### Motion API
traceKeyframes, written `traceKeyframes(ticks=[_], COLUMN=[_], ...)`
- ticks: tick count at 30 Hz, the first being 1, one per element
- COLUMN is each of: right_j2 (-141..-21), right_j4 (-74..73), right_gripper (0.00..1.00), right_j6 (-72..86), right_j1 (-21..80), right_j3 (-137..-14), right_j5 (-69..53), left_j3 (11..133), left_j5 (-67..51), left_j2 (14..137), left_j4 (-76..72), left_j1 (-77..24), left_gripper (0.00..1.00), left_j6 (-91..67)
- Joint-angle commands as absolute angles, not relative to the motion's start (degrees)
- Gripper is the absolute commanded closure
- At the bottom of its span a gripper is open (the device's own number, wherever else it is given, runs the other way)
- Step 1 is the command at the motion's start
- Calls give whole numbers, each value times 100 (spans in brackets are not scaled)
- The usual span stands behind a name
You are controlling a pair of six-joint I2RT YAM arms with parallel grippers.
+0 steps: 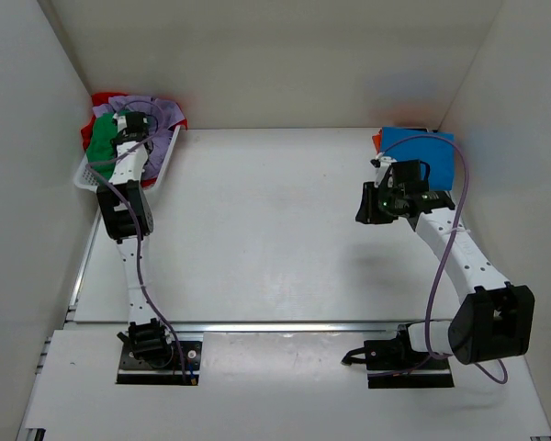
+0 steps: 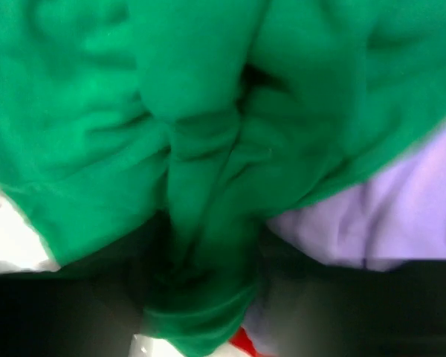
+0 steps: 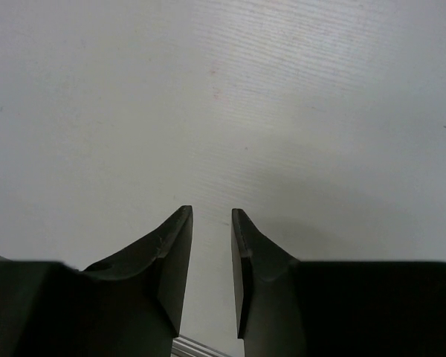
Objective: Fold and stack the t-shirts
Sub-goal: Grab crumpled tshirt from bin with the left arm, then move the tshirt to the center of the board
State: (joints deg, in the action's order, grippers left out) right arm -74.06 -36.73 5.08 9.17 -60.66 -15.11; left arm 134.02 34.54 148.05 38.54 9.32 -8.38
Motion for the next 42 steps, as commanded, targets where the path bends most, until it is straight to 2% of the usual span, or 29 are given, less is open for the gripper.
traceKeyframes(ticks=[1,2,5,6,10,16,21,23,28,29,31,32,33,34,35,36,38,40,42], right_j2=[-7418,-7470,-7366,-7339,-7225,-6610,-6091,-5855,-5520,-5493,-5493,-5476,-5484,-5458,-5467,-5458,-5537,-5607,-5800], right_j4=[-3542,-3559,-3507,-3559,-3490,-3209,-2971,-2874,-2786,-2795,-2812,-2812,-2865,-2830,-2839,-2813,-2821,-2734,-2628], right_gripper=[75,75,75,75,75,75,75,75,76,76,75,75,73,69,67,64,58,56,57], right_j6=[624,685,886,914,1072,1441,1774,1784,1688,1644,1574,1530,1555,1503,1520,1547,1538,1529,1547], right_j1=[870,888,914,940,1011,1239,1370,1414,1292,1248,1222,1265,1231,1326,1345,1362,1424,1538,1722], right_j3=[-6337,-6337,-6267,-6249,-6179,-5591,-5239,-5168,-5019,-4984,-4940,-4905,-4887,-4869,-4852,-4860,-4860,-4843,-4825], right_j5=[-1626,-1617,-1687,-1722,-1810,-1994,-2083,-2013,-1942,-1968,-1943,-1916,-1960,-1960,-1969,-1960,-1995,-2004,-1960], left_j3=[13693,13667,13711,13754,13860,12948,12447,12016,9752,9173,8277,7688,7395,6800,6220,5953,4987,4564,4333], left_j5=[3735,3822,4077,4165,4341,4300,3052,2123,231,-528,-1026,-1489,-1773,-2019,-2126,-2327,-2714,-2830,-2393], left_j2=[14730,14739,14573,14503,13819,11245,9856,9310,7606,7385,7165,7111,7084,7058,7005,6987,6760,6619,6443], left_j4=[4017,4008,3982,4025,3947,3140,3444,3559,3226,3121,2928,2857,2796,2751,2751,2594,2296,2224,2258], left_j1=[1002,967,923,879,739,107,-588,-904,-1554,-1582,-1626,-1617,-1539,-1495,-1442,-1354,-1197,-1177,-1256], left_gripper=[58,74,95,98,100,100,100,100,100,100,94,86,65,51,28,14,5,4,8], left_j6=[-739,-721,-624,-624,-528,-159,-569,-834,-1948,-2177,-2477,-2505,-2548,-2584,-2610,-2663,-2707,-2777,-2725])
